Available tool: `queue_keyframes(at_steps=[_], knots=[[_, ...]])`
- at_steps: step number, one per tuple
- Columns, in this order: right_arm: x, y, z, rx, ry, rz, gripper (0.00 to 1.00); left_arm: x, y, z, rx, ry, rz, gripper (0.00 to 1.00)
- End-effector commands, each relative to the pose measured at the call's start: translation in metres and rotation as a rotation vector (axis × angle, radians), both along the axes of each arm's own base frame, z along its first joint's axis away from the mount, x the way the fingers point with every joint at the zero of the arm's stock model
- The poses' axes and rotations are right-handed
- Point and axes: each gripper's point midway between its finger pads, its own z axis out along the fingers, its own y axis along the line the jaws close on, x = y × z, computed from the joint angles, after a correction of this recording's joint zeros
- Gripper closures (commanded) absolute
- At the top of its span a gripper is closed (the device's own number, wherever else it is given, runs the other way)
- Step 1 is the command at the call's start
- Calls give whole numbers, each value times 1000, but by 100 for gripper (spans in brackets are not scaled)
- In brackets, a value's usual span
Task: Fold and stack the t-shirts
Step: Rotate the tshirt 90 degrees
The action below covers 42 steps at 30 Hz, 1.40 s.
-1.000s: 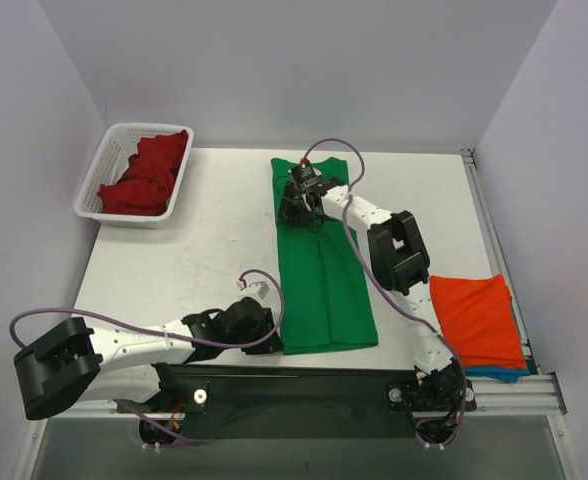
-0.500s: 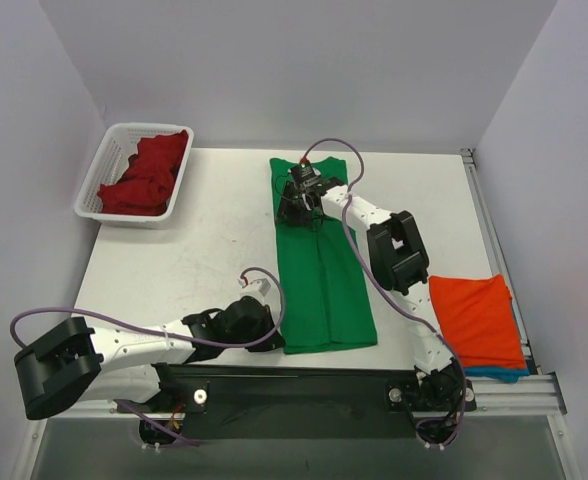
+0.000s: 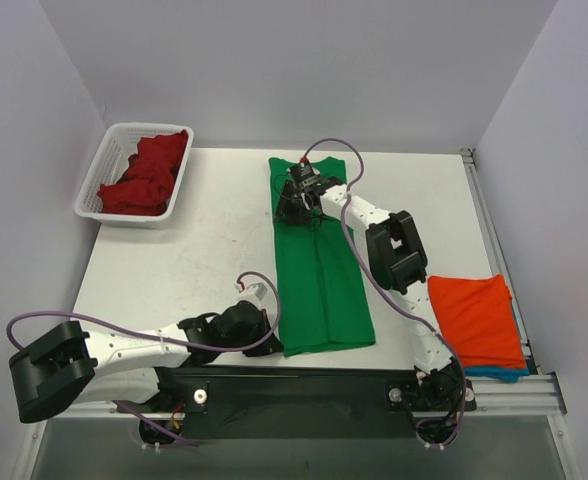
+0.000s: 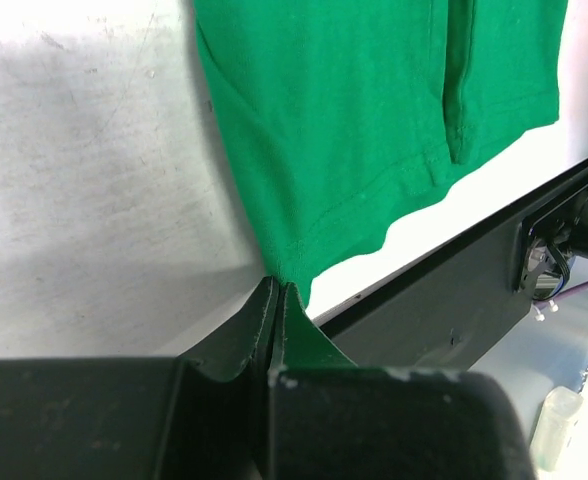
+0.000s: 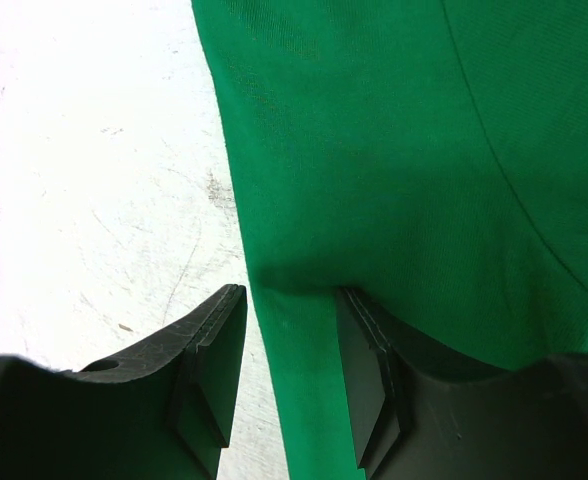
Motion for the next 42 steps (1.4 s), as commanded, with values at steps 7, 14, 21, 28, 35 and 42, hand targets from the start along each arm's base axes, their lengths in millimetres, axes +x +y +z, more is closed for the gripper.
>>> queue_keyframes(at_steps=[7,14,21,28,35,42], knots=[[-6,-7,-34,-39,74,-31,59,-25,-13,4,-74,75,-48,100],[-6,-6,-32,-30,74,-29,59,-24,-10,12,-87,65,-32,100],[-6,1,20,11,-7,18,47,-19,-1,17,-50,44,-32,74],[-17,-22,118,37,-145,25,42,0,8,30,-41,11,-9,57],[-131,-127,111,-91,-84,-101,50,17,6,36,-89,11,-7,57],[-257,-203,59,-97,14,-194,51,20,-6,32,-115,3,-45,58]])
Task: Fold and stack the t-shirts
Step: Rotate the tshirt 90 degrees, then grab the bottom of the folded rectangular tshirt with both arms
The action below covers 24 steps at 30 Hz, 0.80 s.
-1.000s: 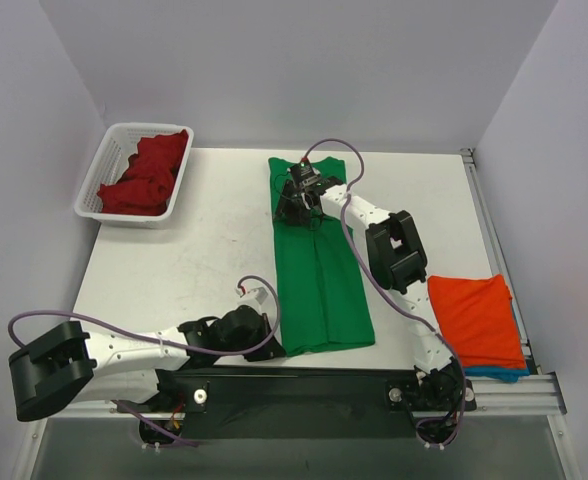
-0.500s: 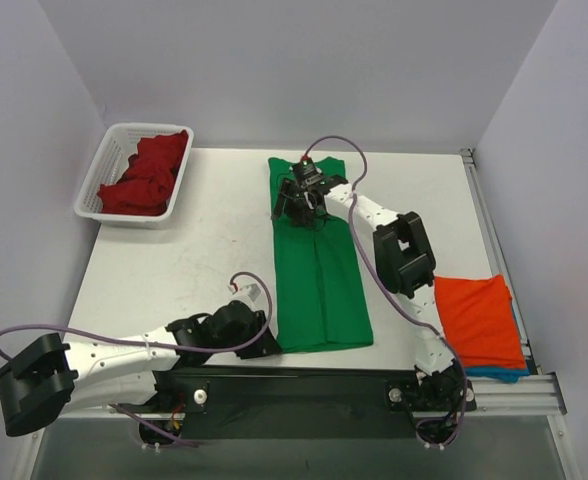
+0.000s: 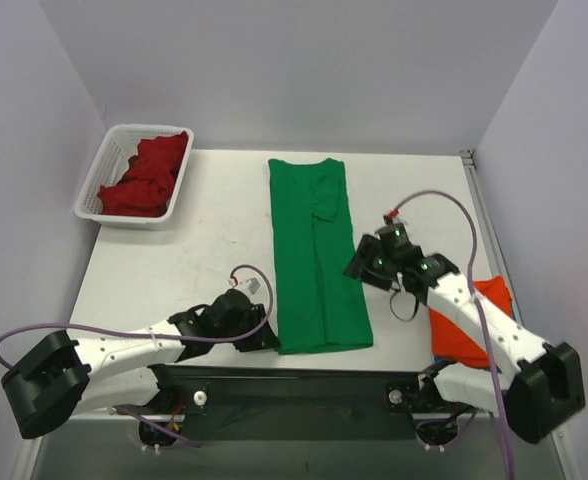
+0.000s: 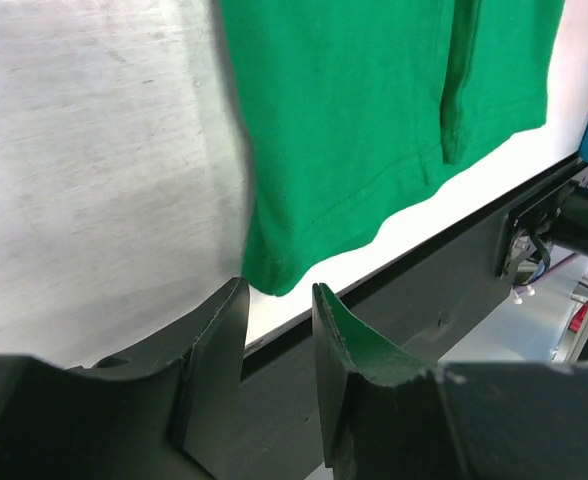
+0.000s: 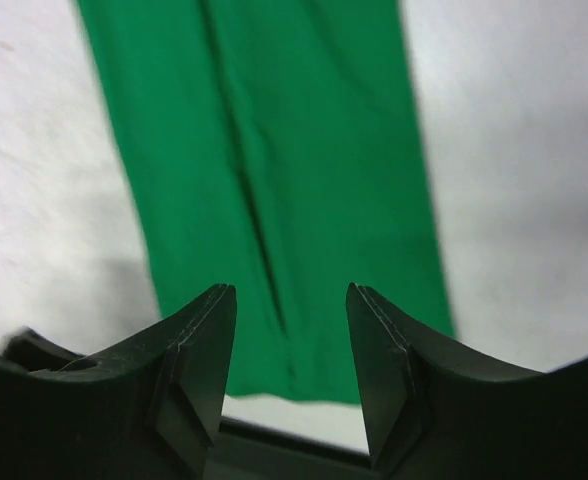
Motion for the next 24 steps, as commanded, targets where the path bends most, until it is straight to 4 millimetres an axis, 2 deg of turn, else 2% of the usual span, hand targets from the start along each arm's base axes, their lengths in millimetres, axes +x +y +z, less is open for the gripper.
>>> queue_keyframes(at_steps=[1,4,10,17,24], knots=[[-57,-37,-40,-40,101,-80,52,10,-25,25,-116,-69,-47,57],[-94,-56,-67,-68,168,-106,55,8,-30,24,-136,-74,-55,54],[-126,-76,-100,-89,221,-152,56,5,-32,17,-115,-63,-54,54],[-141,-80,-121,-103,283,-155,57,3,-27,2,-53,-33,-28,58],[-144,-75,-125,-82,291,-136,57,-4,-26,0,-31,-27,-23,57]])
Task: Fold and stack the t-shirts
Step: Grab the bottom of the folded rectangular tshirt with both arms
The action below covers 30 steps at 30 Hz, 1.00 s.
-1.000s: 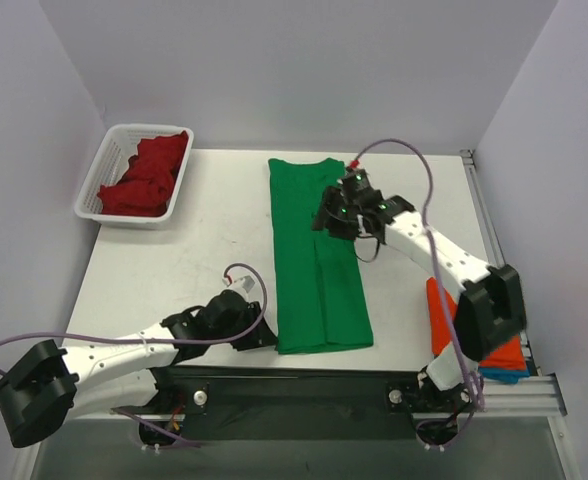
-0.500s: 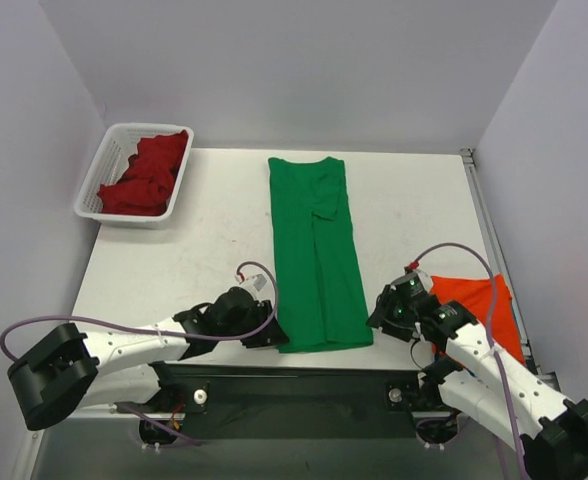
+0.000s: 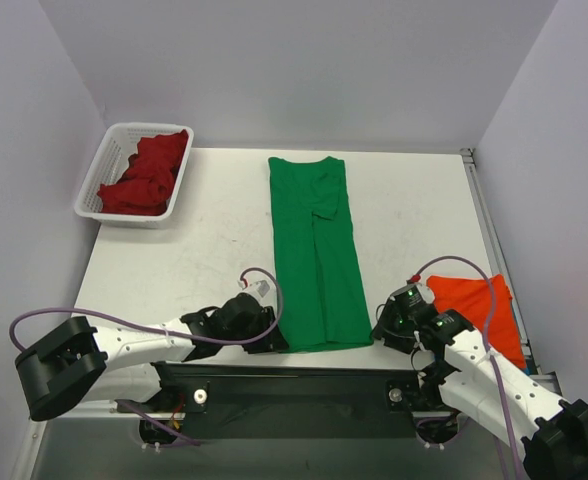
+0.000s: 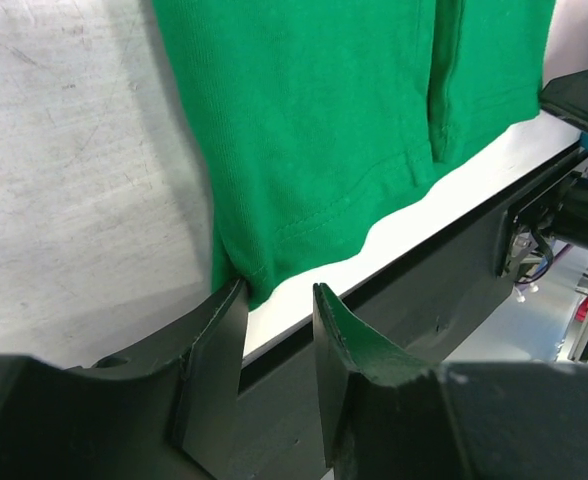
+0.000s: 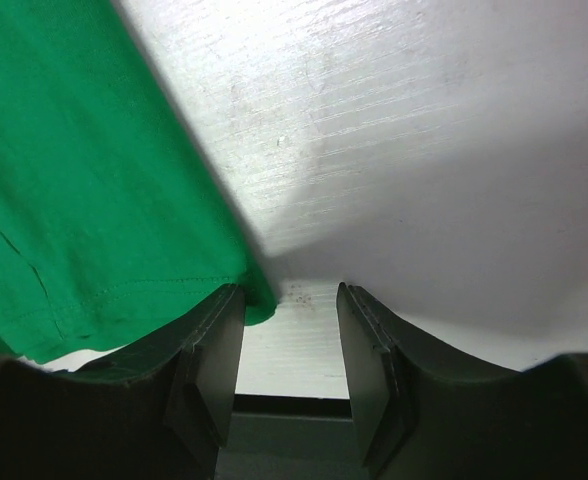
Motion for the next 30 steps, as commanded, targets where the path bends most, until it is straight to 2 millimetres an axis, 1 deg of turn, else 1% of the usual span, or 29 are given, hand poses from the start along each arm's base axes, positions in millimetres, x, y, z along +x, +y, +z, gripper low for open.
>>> queue_keyframes(at_steps=[1,4,5,6,8,9,11,13,15,16,17,18,19,21,22,23,25,26,27,29,30], knots=[[-6,-2,-5,-7,20,-1,57,2,-6,11,-21,-19,13,56],[-6,-1,-6,-6,21,4,57,2,-8,26,-59,-36,14,55],[-7,1,-5,2,22,7,57,2,-6,28,-55,-37,18,55],[-7,1,-5,3,22,8,58,2,-1,27,-31,-32,25,55],[-6,2,-5,6,21,10,58,7,7,29,6,-55,56,54],[-6,3,-4,11,20,12,58,11,19,23,71,-64,92,53],[-6,5,-3,20,18,15,58,12,23,20,93,-69,93,51],[-6,7,-2,26,14,17,58,11,23,13,105,-60,87,49],[-7,7,-2,26,16,16,58,12,16,11,85,-57,72,48],[-7,6,-3,23,18,17,58,10,13,5,91,-43,60,48],[-8,6,-4,22,22,17,58,11,6,6,57,-49,53,48],[-9,6,-5,19,24,15,58,7,3,5,43,-32,34,48],[-9,5,-6,18,25,11,60,6,-1,0,40,-26,28,48],[-10,5,-7,17,28,13,64,6,-7,-2,22,-20,23,49],[-10,6,-7,17,27,14,66,4,-8,-5,31,-8,27,51],[-10,6,-8,17,29,14,67,1,-9,-6,31,-7,20,55],[-9,7,-9,21,27,15,69,0,-9,-10,40,-2,27,57],[-9,7,-9,21,27,15,69,-3,-9,-11,44,-1,22,63],[-10,8,-10,22,29,18,71,-4,-8,-13,51,0,23,67],[-9,10,-10,30,26,22,77,-4,-9,-12,42,1,30,74],[-8,12,-9,39,22,25,81,-5,-9,-12,41,3,28,89]])
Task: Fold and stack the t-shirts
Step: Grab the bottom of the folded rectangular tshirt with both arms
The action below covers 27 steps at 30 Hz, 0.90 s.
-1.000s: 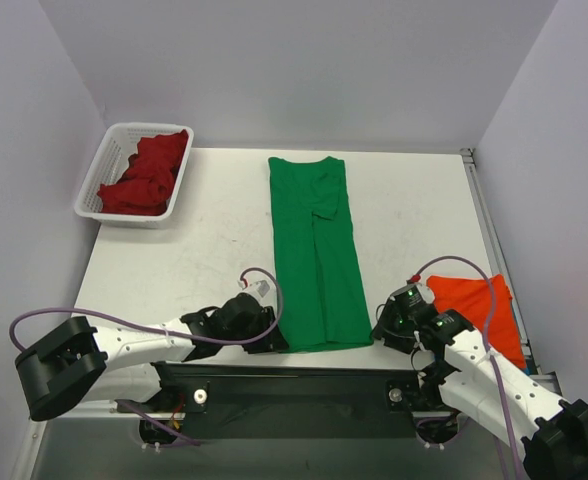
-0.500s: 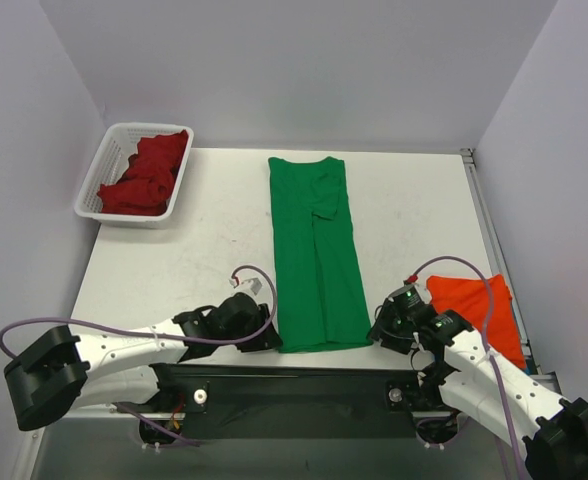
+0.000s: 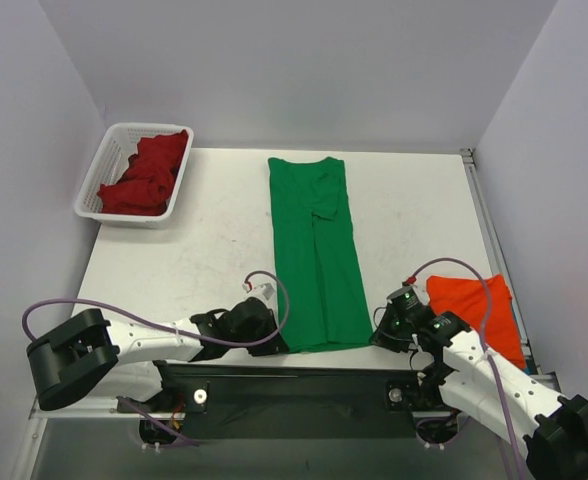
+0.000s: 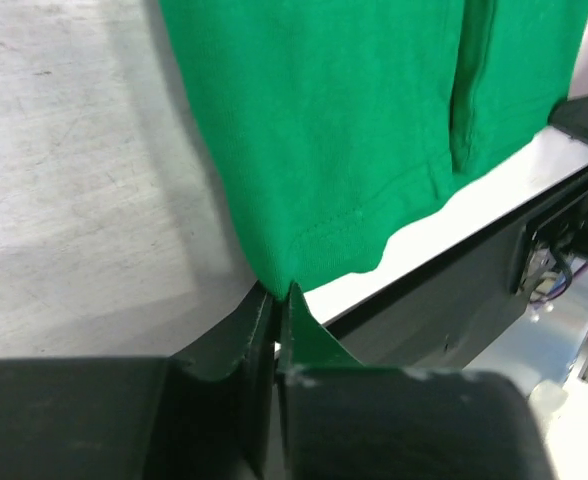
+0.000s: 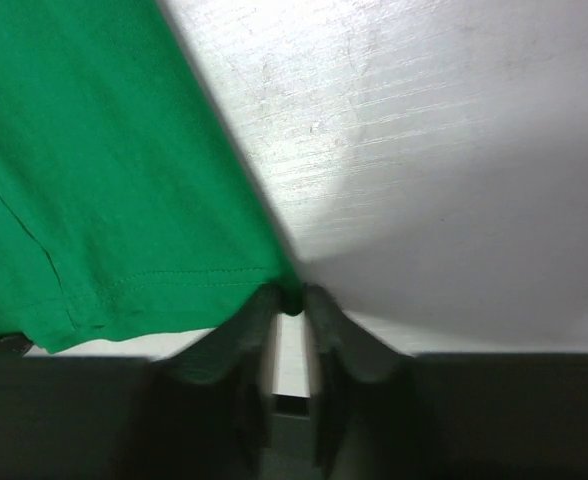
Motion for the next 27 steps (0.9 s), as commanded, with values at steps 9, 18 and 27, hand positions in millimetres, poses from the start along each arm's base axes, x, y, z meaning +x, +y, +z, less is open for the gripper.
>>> queue_keyframes(at_steps=[9,18,27], knots=[[-19,17,9,35,0,67,100,-10,13,15,28,-1,-29,100],[-37,42,33,-11,-112,166,100,-35,36,31,-23,6,-59,100],[15,49,73,-156,-205,167,100,4,19,62,-55,-63,-29,100]])
